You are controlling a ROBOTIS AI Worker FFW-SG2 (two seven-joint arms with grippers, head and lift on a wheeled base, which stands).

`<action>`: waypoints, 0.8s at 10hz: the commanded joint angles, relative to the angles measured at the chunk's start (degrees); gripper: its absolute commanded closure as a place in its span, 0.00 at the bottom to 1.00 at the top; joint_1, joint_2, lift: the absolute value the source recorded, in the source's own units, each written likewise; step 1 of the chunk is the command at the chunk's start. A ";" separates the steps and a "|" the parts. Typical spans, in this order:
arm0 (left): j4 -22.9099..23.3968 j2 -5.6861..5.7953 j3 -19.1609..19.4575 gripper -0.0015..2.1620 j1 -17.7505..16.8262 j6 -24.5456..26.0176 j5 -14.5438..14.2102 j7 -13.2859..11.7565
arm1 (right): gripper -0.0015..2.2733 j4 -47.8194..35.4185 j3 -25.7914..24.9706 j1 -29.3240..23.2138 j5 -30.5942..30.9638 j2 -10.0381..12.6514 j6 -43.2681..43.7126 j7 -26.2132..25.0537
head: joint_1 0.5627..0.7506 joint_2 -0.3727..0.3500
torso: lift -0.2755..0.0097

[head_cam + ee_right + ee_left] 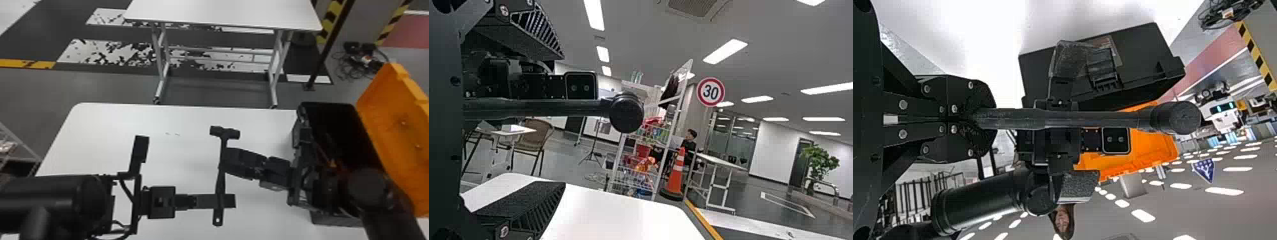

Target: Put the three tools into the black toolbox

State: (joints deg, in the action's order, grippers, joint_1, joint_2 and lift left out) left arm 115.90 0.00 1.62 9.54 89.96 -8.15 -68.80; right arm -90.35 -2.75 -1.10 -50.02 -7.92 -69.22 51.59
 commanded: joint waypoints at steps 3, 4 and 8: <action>-1.29 -0.15 -0.65 0.99 0.04 0.07 0.42 -0.02 | 0.66 0.00 0.11 0.22 0.10 0.01 -1.76 0.70 | 0.70 0.48 | 0.79; -1.29 -0.15 -0.56 0.99 -0.05 0.07 0.51 -0.02 | 0.99 0.00 -0.07 0.40 0.63 0.01 -3.16 0.53 | 0.70 0.48 | 0.79; -1.20 -0.15 -0.12 0.99 0.04 0.07 0.77 -0.54 | 0.99 0.00 -0.07 0.66 1.86 0.01 -3.34 0.35 | 0.70 0.49 | 0.79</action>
State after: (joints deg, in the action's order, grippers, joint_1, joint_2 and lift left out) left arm 114.62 0.00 1.53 9.53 89.96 -7.36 -69.28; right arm -90.35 -2.74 -0.42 -48.28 -7.93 -72.56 51.90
